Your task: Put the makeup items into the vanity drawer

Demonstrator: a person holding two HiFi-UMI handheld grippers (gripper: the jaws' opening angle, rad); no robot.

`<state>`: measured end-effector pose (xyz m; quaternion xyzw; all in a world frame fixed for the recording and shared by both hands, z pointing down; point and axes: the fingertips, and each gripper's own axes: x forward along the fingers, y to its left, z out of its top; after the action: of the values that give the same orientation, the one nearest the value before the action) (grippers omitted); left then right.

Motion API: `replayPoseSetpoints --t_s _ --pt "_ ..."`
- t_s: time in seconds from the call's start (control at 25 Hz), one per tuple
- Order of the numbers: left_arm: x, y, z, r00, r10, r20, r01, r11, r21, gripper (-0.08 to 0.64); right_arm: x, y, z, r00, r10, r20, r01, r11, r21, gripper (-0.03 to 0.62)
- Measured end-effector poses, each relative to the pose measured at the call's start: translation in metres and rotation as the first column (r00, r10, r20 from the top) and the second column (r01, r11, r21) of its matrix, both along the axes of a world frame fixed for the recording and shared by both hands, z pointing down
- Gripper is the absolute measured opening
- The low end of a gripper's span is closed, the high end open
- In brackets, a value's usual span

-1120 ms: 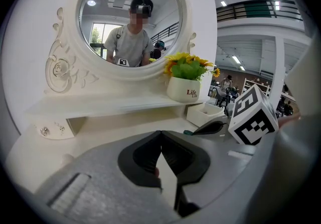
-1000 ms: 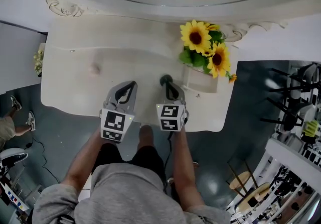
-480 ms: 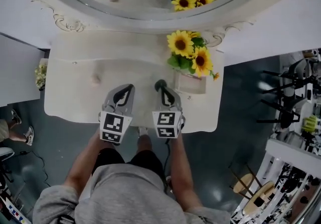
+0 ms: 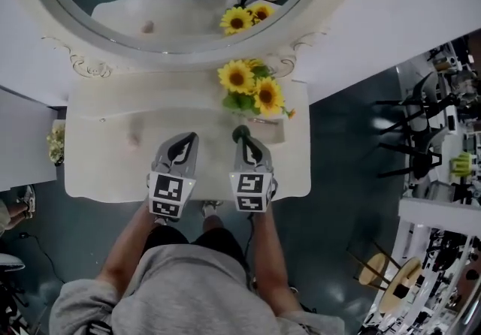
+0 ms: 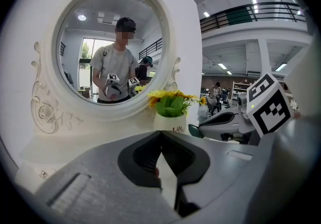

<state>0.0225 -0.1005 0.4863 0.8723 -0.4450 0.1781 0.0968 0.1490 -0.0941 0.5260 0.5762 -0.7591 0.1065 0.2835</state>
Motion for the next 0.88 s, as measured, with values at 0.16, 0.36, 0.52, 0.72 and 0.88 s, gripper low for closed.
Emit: replayPoseSetpoints --t_s 0.16,0.36,0.52,0.72,0.88 --pt "0.019 -0.005 -0.006 1.000 0.031 -0.005 -0.031 0.999 0.009 0.011 0.025 -0.001 -0.006 0.999 0.046 -0.005 -0.046 0.999 0.012 0.006" --pt "0.041 -0.012 -0.005 0.998 0.068 -0.007 -0.068 0.998 0.004 0.011 0.053 -0.005 -0.004 0.995 0.095 -0.019 -0.094 0.995 0.008 0.006" --pt "0.055 -0.016 0.002 0.996 0.088 -0.004 -0.088 0.996 -0.009 0.011 0.068 -0.009 0.006 0.993 0.114 -0.015 -0.114 0.993 -0.008 0.006" --pt "0.061 -0.019 0.015 0.995 0.095 0.007 -0.095 0.995 -0.032 0.011 0.078 -0.010 0.024 0.991 0.130 -0.025 -0.131 0.990 -0.042 0.006" --pt "0.062 -0.022 0.026 0.996 0.088 0.014 -0.087 0.995 -0.054 0.011 0.078 -0.016 0.041 0.992 0.122 -0.011 -0.123 0.990 -0.062 0.006"
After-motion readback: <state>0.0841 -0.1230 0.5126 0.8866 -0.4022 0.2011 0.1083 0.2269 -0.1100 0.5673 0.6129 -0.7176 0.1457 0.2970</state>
